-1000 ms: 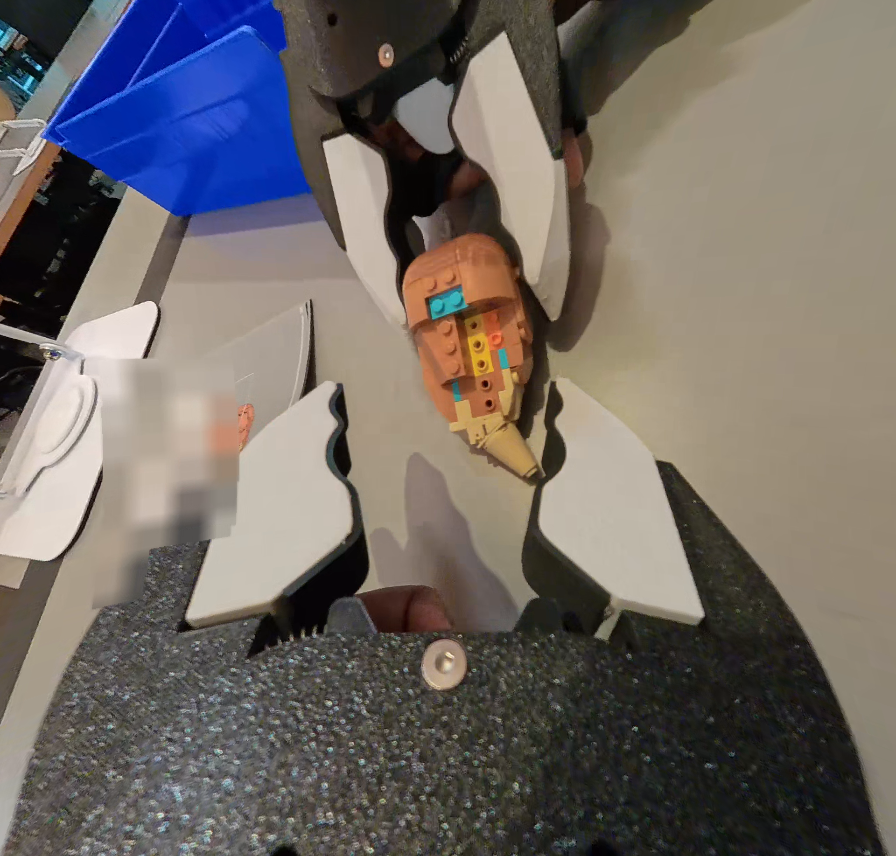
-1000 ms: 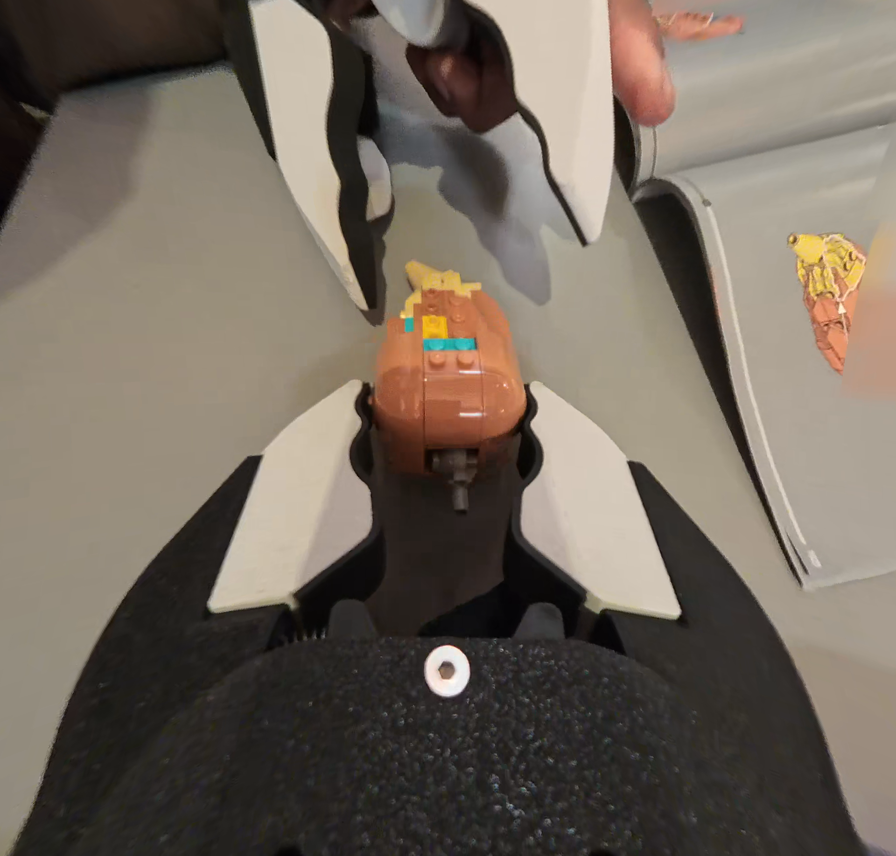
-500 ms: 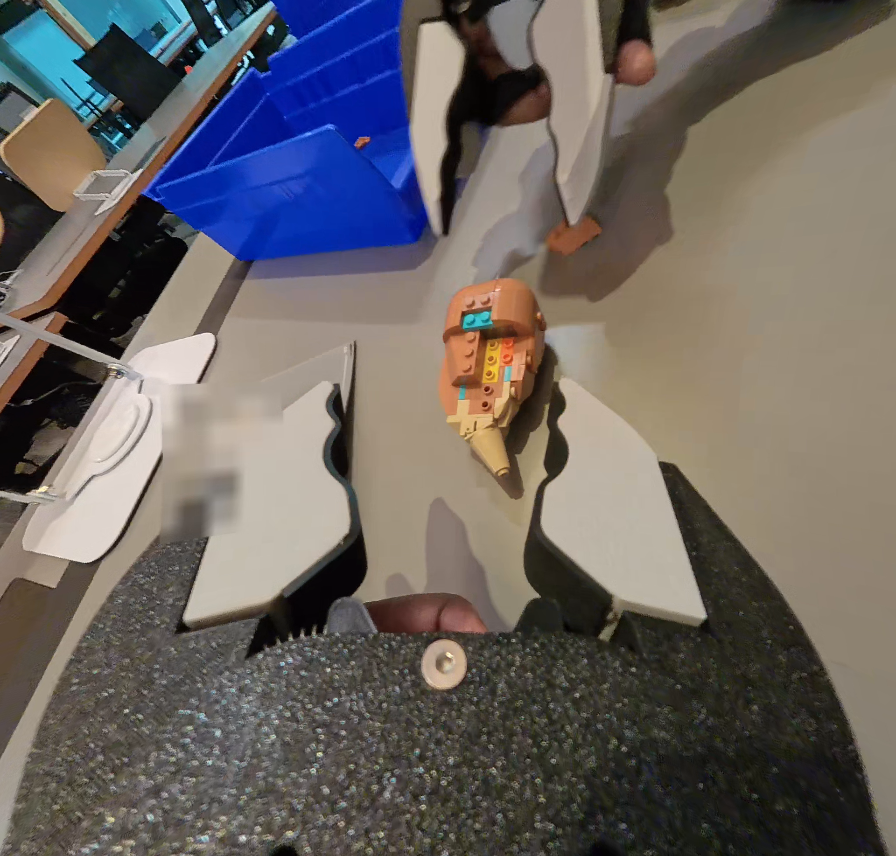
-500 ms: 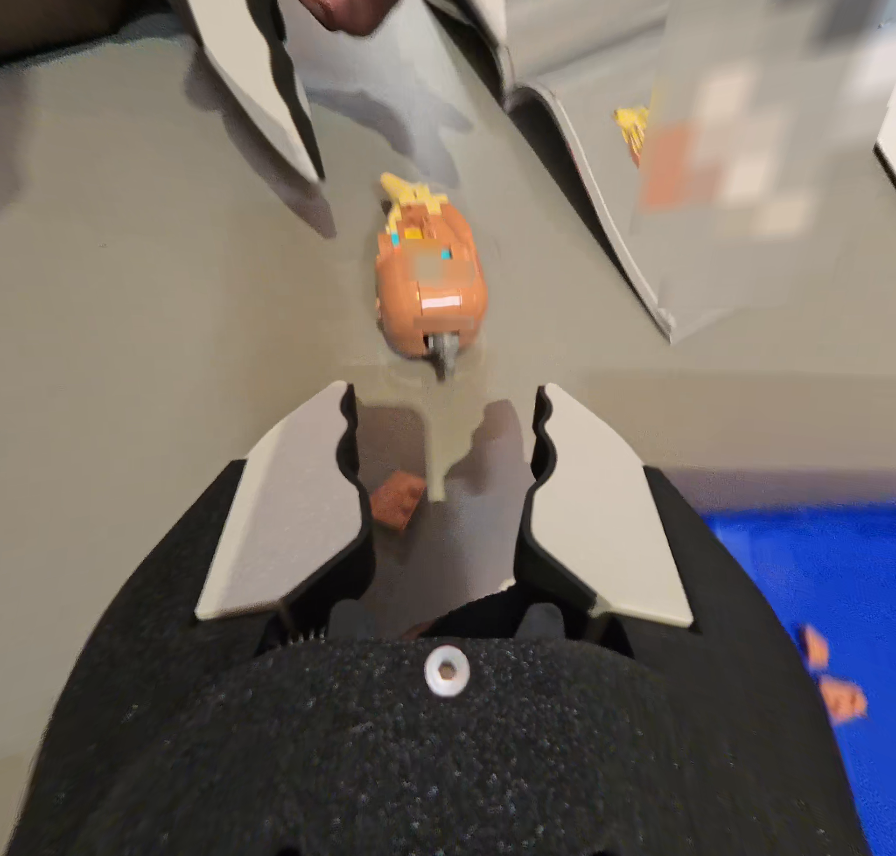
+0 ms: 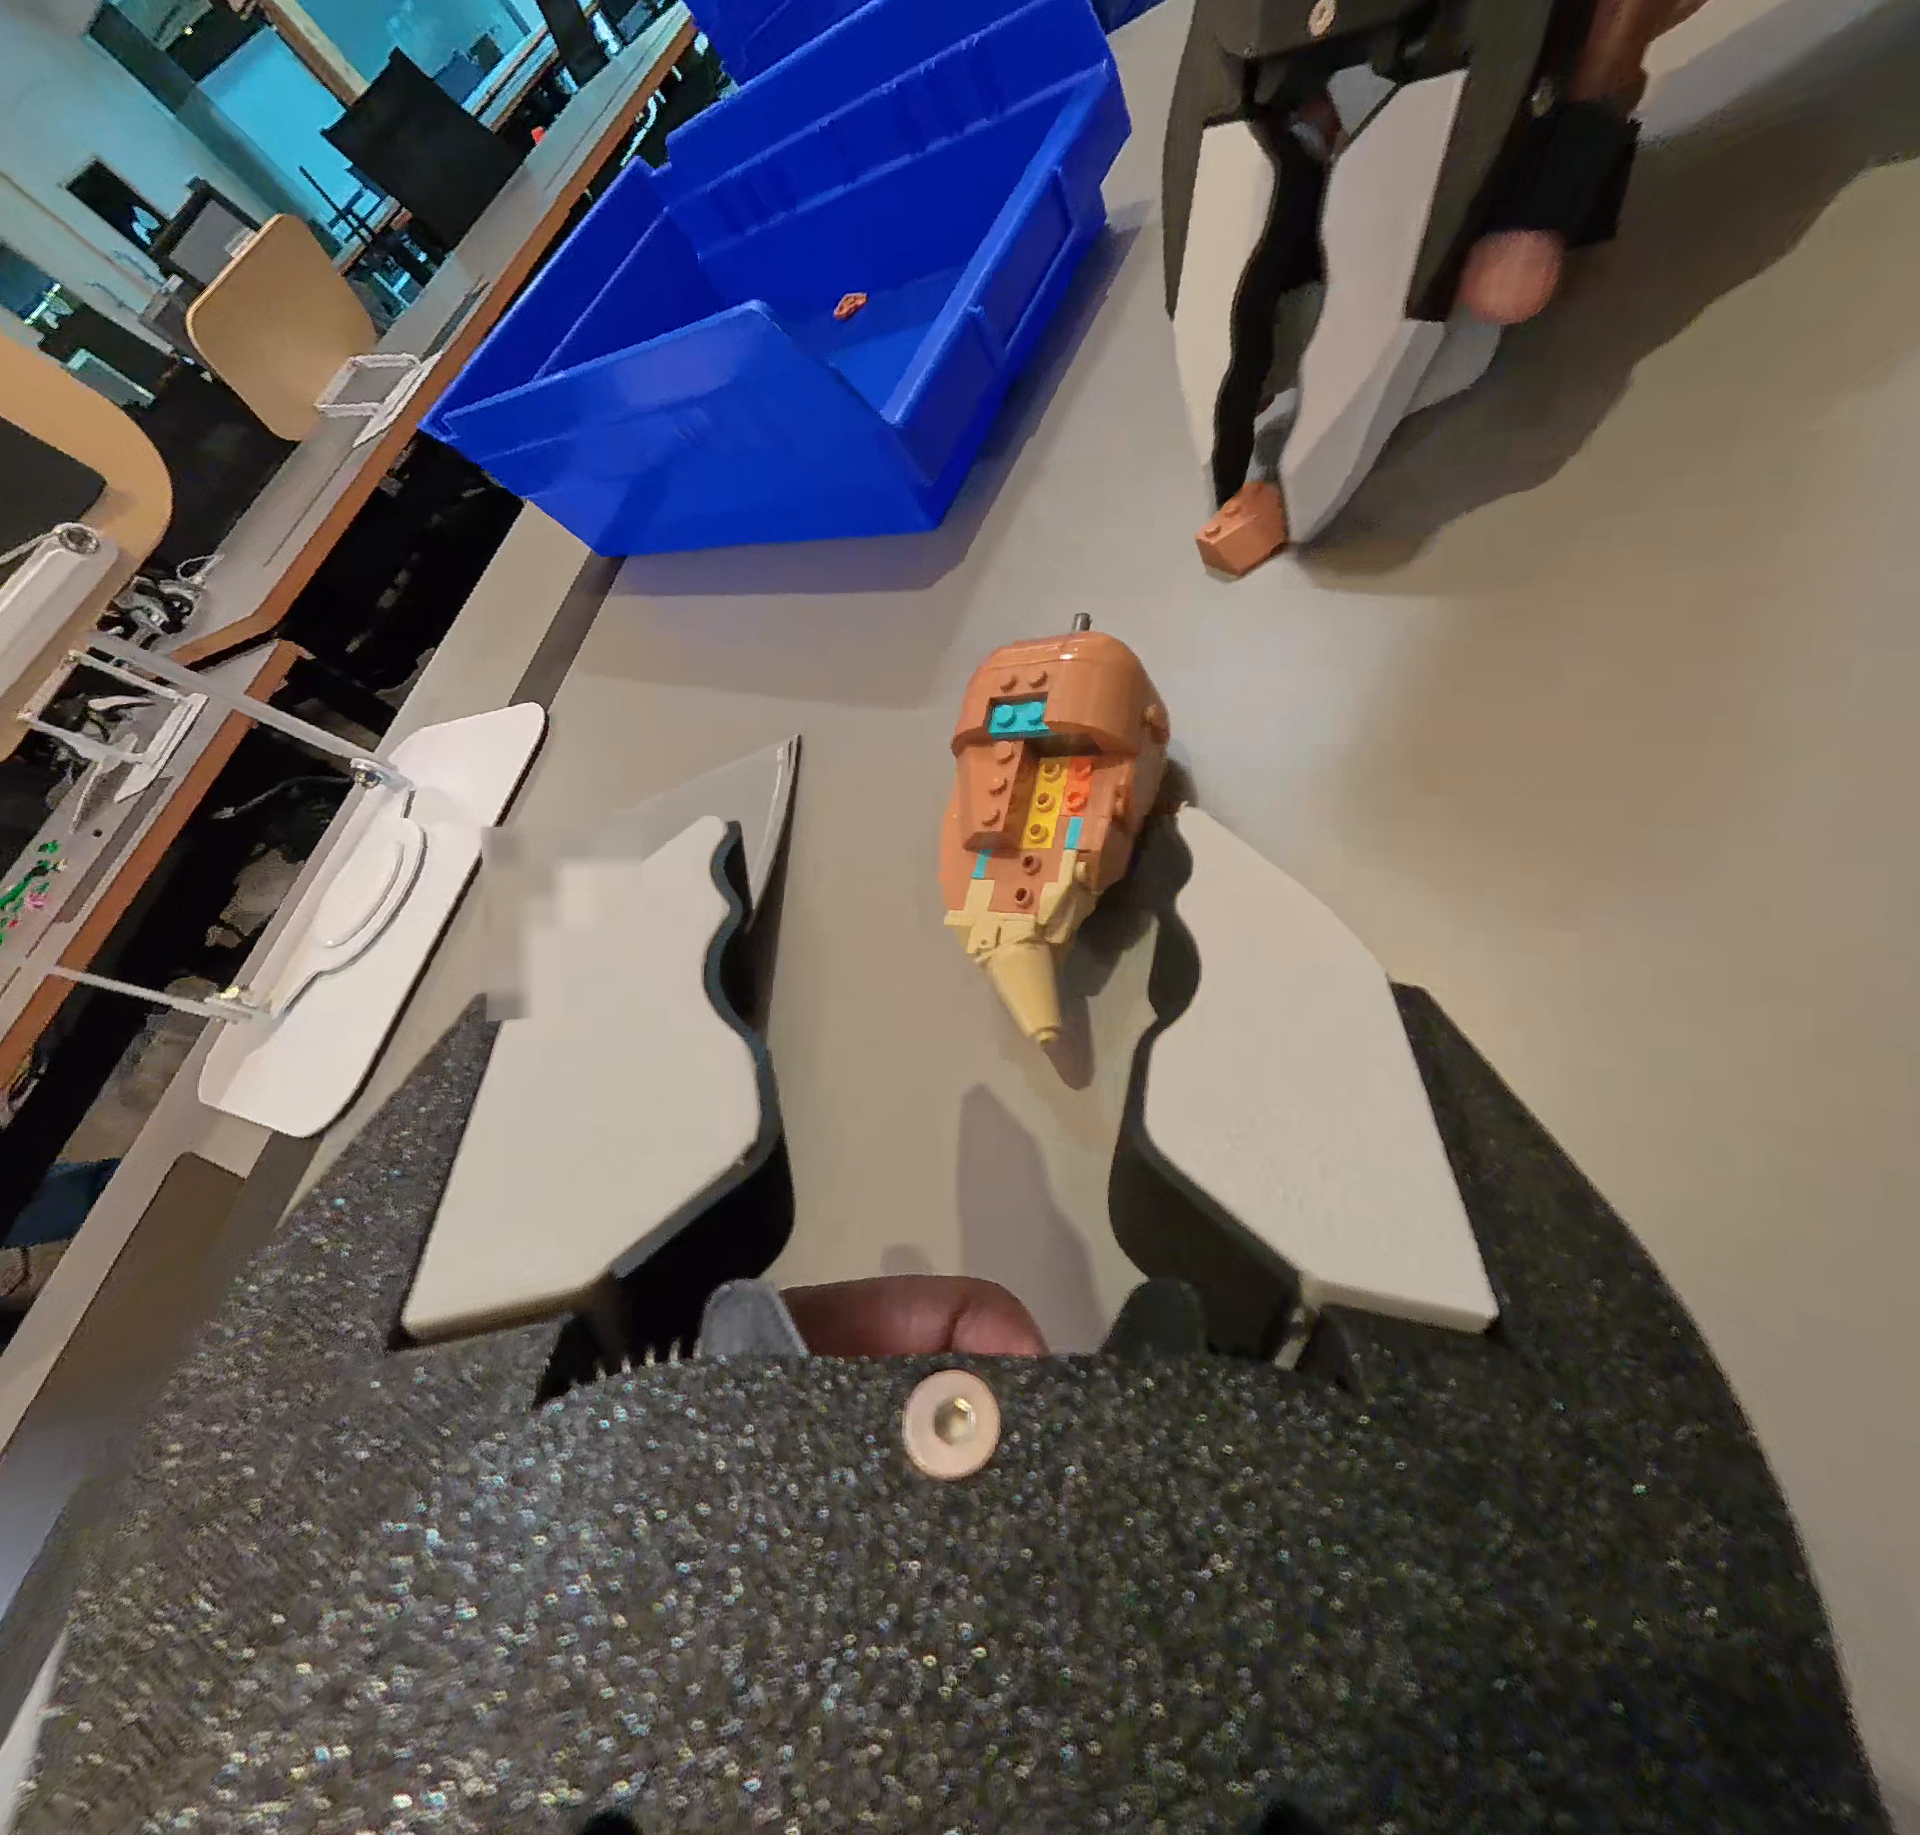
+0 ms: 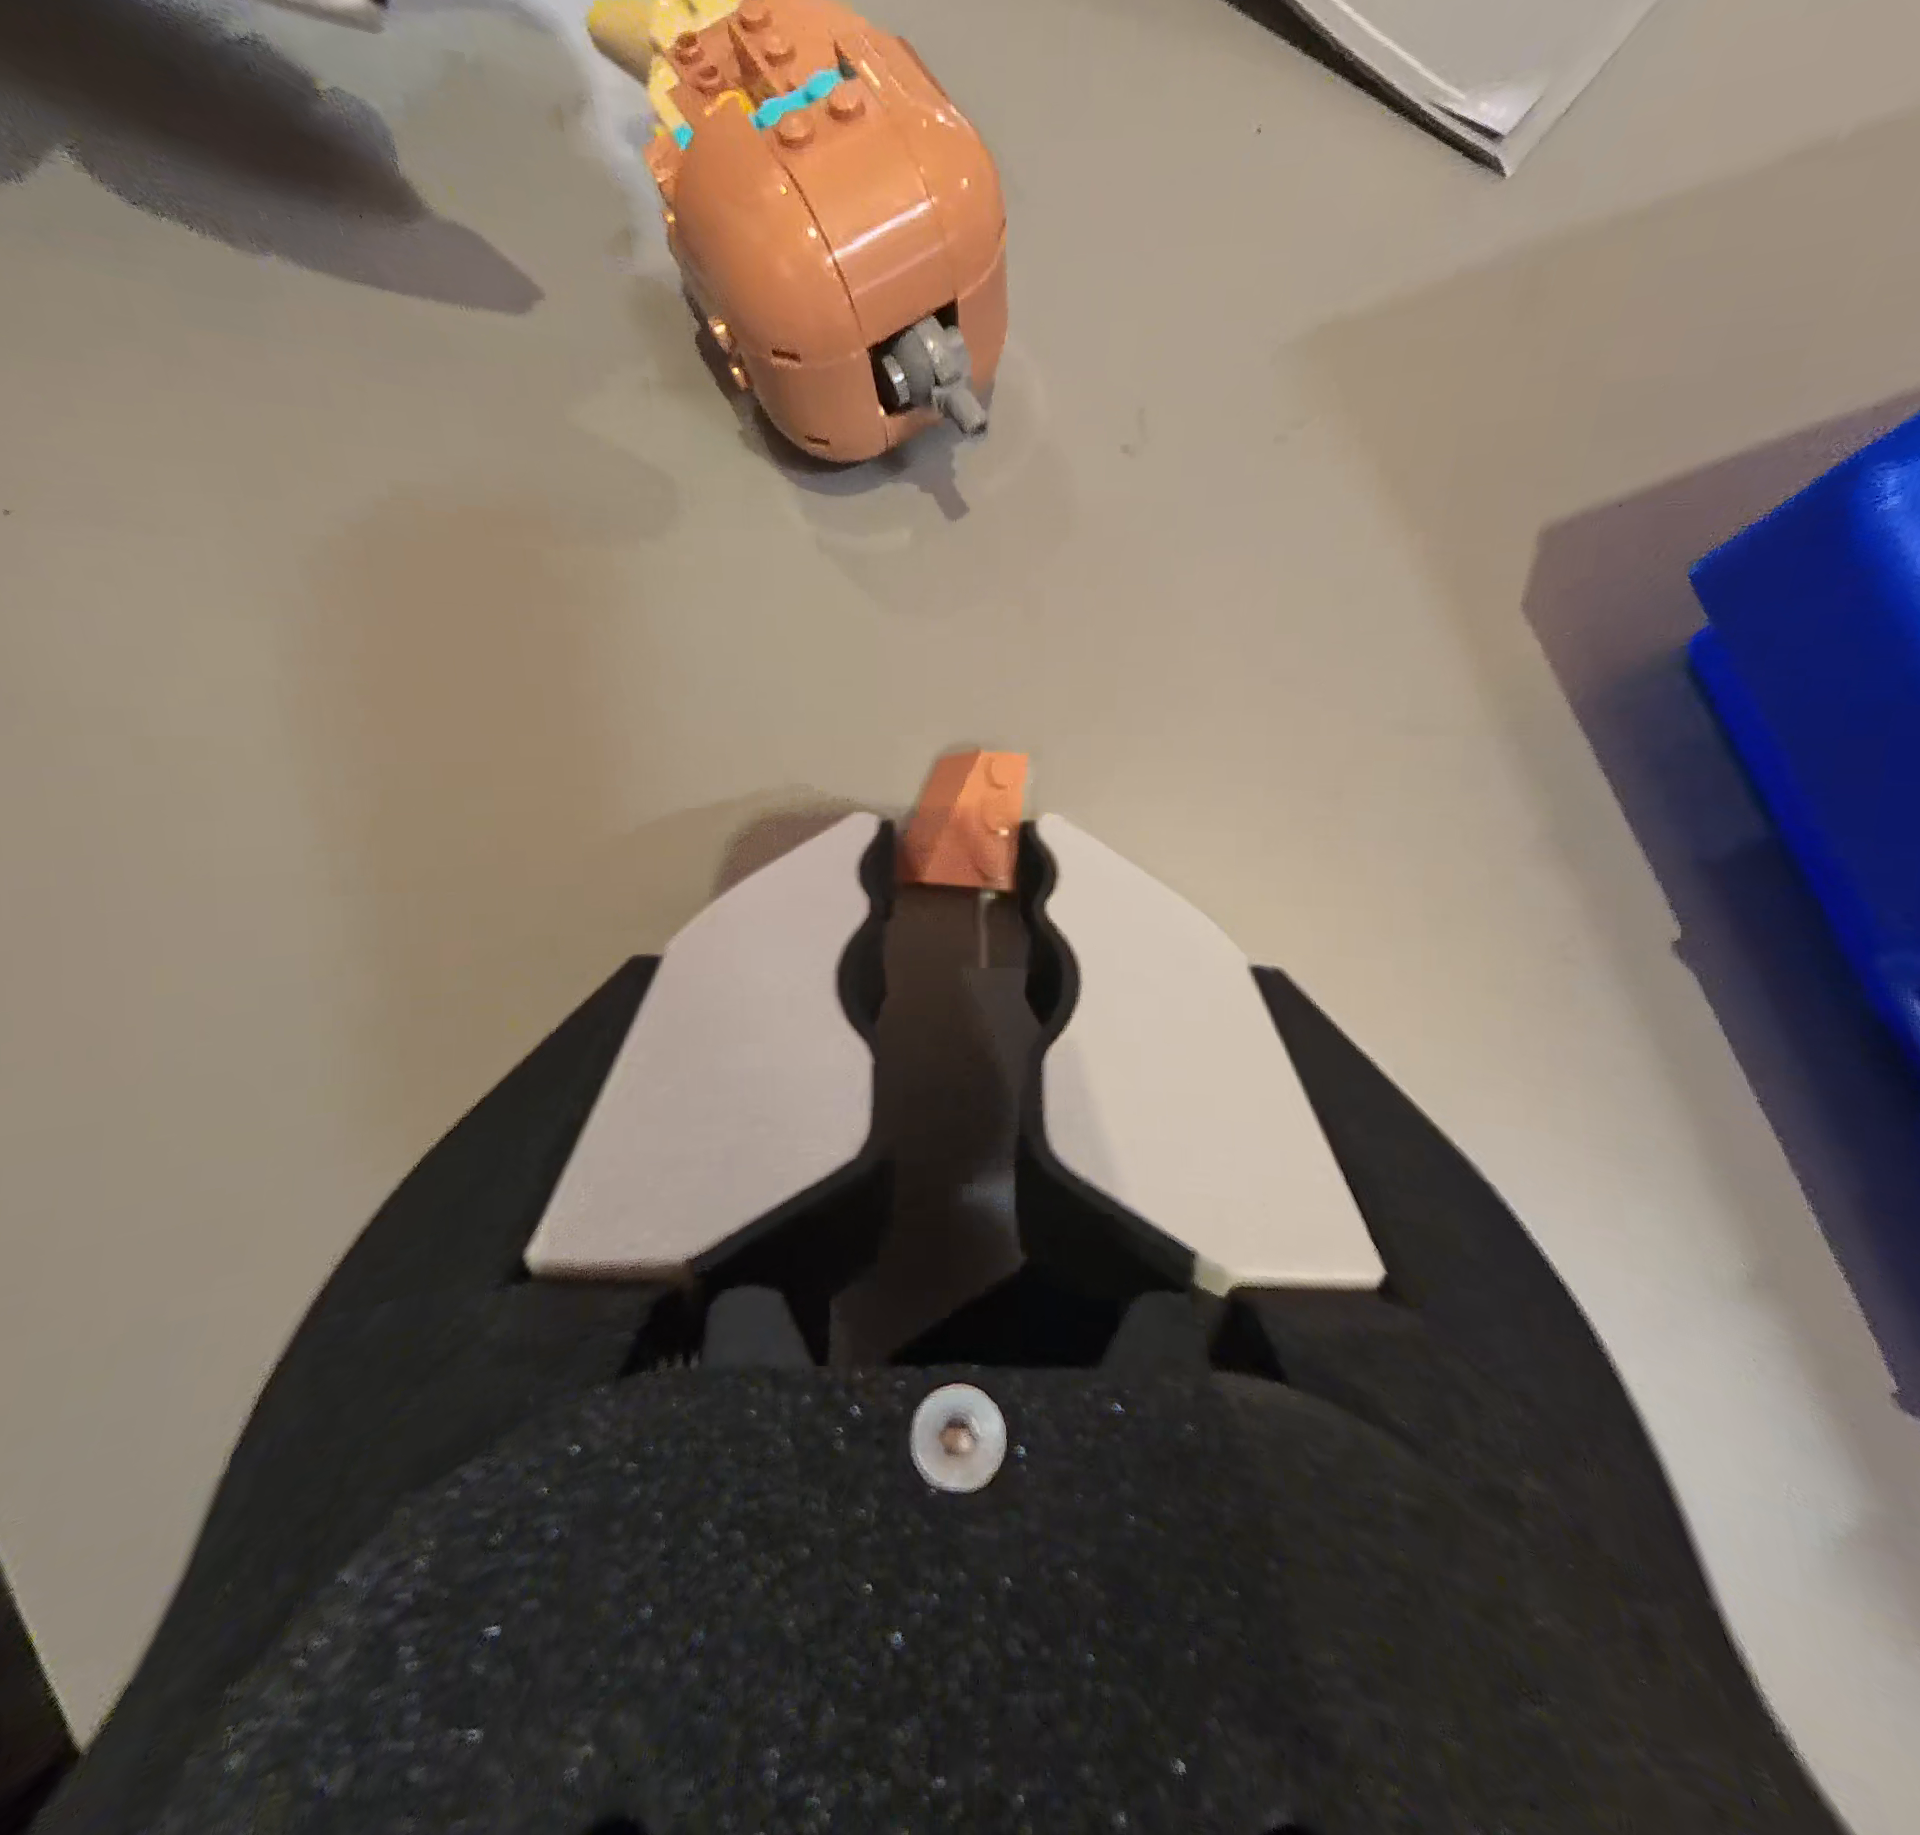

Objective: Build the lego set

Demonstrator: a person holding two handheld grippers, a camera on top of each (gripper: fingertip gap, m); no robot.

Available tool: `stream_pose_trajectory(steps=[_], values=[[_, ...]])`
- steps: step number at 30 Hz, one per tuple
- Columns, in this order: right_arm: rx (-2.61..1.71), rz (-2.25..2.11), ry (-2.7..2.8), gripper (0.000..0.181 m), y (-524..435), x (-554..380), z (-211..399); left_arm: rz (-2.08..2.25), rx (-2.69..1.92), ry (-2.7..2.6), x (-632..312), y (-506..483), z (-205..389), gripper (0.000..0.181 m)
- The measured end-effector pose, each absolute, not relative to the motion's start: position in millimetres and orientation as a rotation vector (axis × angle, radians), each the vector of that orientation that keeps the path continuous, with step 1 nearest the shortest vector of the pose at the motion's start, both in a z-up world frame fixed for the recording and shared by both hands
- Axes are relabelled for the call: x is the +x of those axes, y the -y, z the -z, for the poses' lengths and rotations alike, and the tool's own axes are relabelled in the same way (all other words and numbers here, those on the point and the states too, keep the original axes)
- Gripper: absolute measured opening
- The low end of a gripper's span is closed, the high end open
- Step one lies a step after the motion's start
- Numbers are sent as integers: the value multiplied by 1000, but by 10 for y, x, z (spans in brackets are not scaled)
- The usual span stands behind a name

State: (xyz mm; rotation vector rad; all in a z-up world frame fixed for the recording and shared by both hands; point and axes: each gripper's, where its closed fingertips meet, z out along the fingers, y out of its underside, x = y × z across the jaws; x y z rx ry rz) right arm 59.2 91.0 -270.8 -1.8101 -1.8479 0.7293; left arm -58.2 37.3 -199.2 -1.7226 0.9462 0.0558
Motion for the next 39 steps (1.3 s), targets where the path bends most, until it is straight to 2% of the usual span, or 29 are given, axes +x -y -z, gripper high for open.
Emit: stream_pose_trajectory(steps=[7,12,18,23,27,33,39], values=[[-1712,-833,1941,18,-772,473,2666,-25,-1722,-913,-547,-149,2095,72],[-1509,-882,2004,18,-598,254,2401,-22,-1765,-930,-584,-208,2206,72],[-1368,-870,2047,18,-515,54,2175,51,-1938,-949,-642,-441,2481,92],[-1361,-948,2028,18,-521,27,2159,180,-1954,-973,-575,-596,2527,90],[-1353,-1021,2015,17,-511,41,2138,294,-1989,-1054,-481,-606,2591,78],[-1312,-1068,2012,17,-499,25,2066,339,-2009,-1084,-384,-717,2620,77],[-1289,-1070,2014,17,-492,20,2029,368,-2016,-1101,-312,-707,2629,61]])
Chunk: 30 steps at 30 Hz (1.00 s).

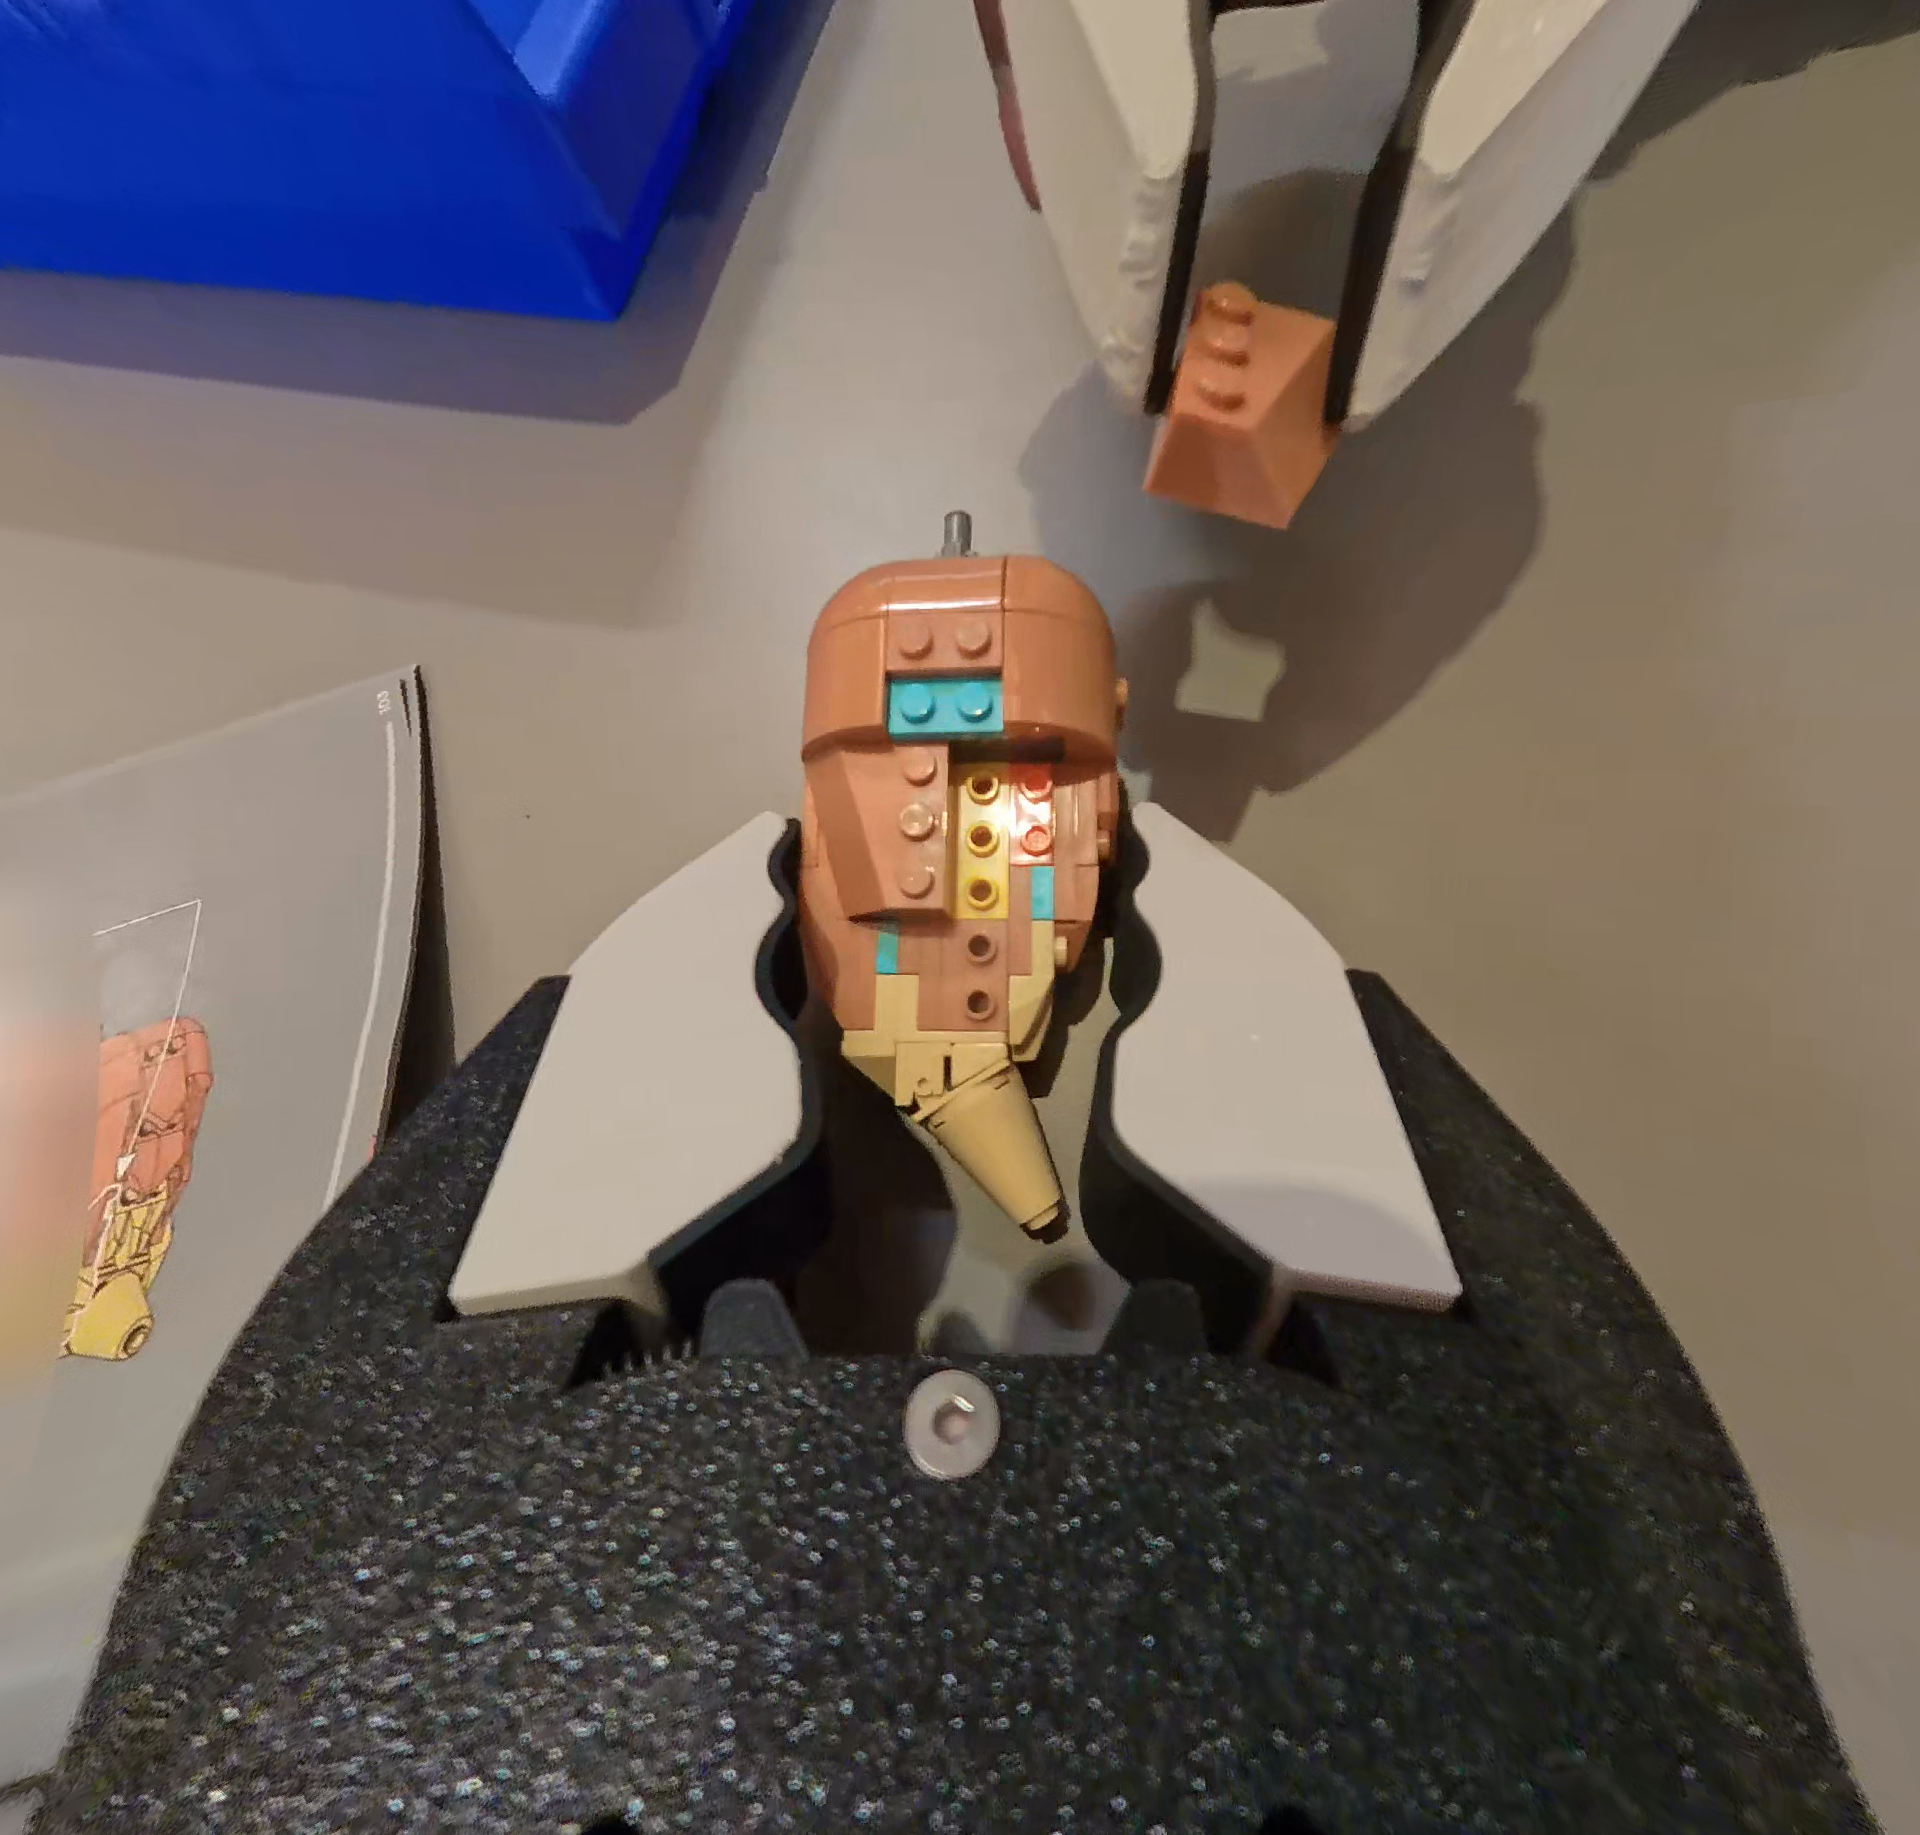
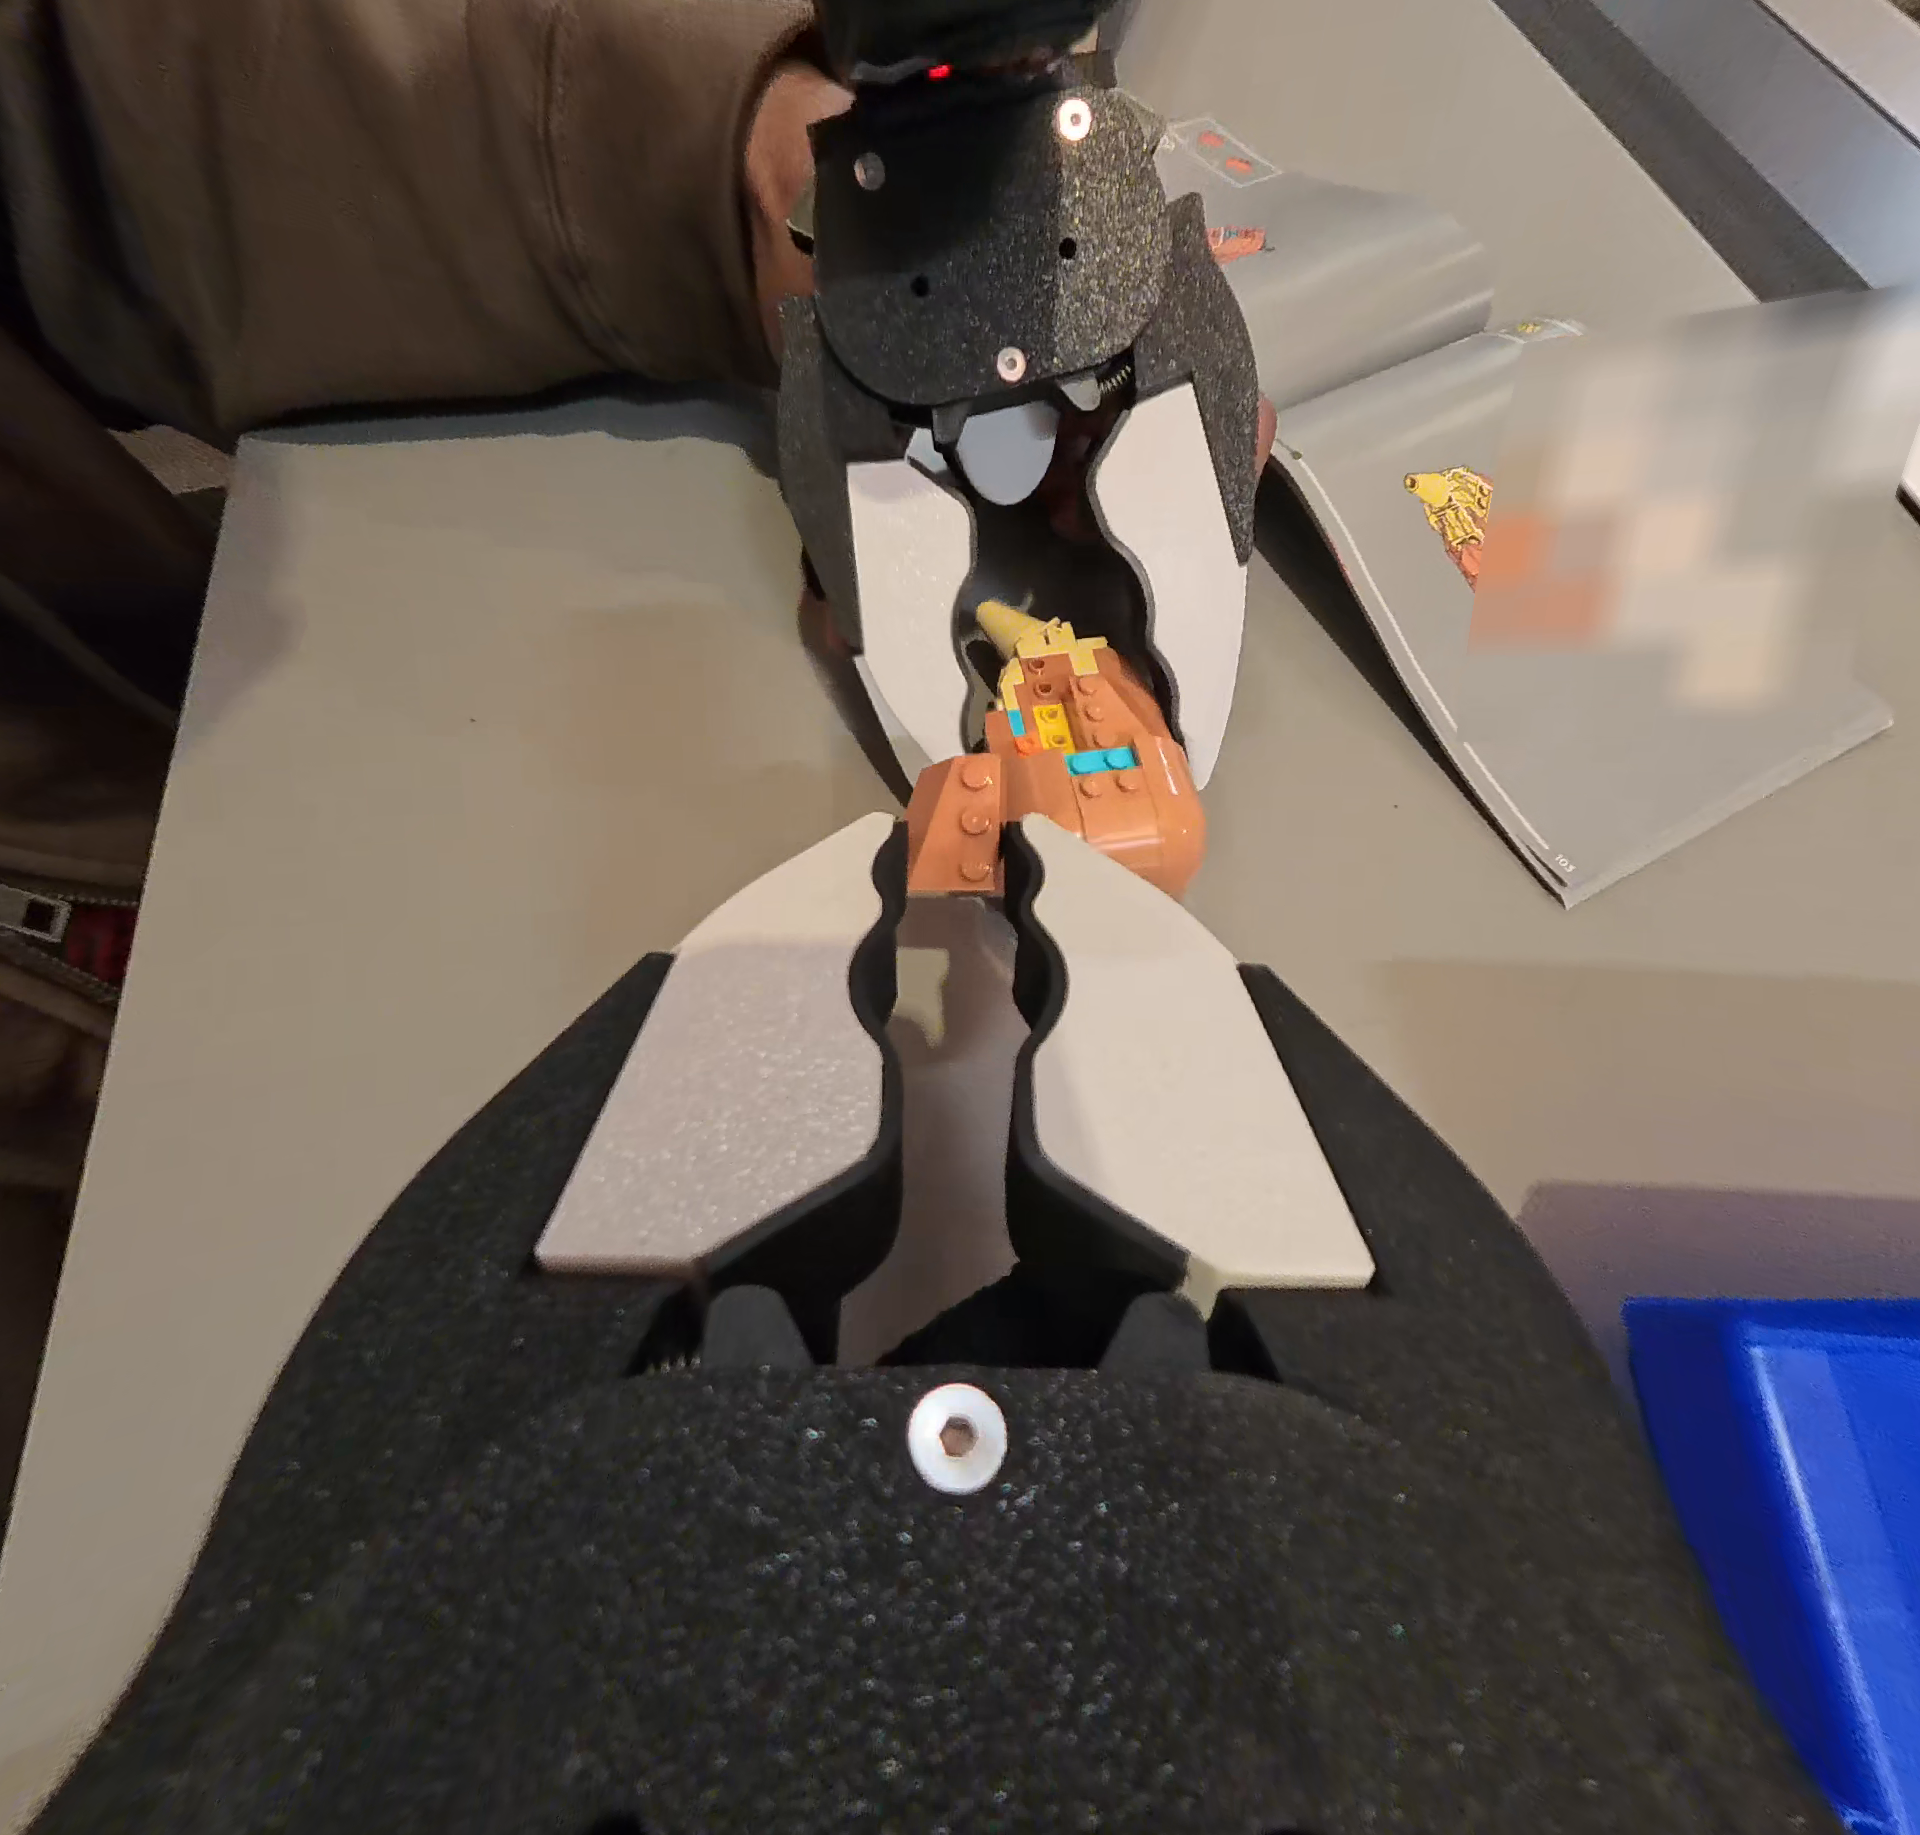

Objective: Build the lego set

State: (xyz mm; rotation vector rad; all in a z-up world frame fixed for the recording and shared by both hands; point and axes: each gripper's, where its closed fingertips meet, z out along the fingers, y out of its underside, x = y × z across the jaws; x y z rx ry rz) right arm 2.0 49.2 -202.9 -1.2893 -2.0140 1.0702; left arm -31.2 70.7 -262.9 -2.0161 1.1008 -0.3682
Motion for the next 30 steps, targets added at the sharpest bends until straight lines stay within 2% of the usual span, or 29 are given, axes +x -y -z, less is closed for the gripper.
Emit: stream_pose_trajectory(steps=[2,16,30], values=[[-1276,-1069,2023,17,-470,8,2008,349,-2018,-1078,-296,-716,2622,57],[-1173,-793,2266,17,-335,-215,2174,380,-2064,-1024,-146,-583,2575,57],[-1160,-702,2243,22,-380,-271,2266,404,-2050,-1037,-159,-529,2585,57]])
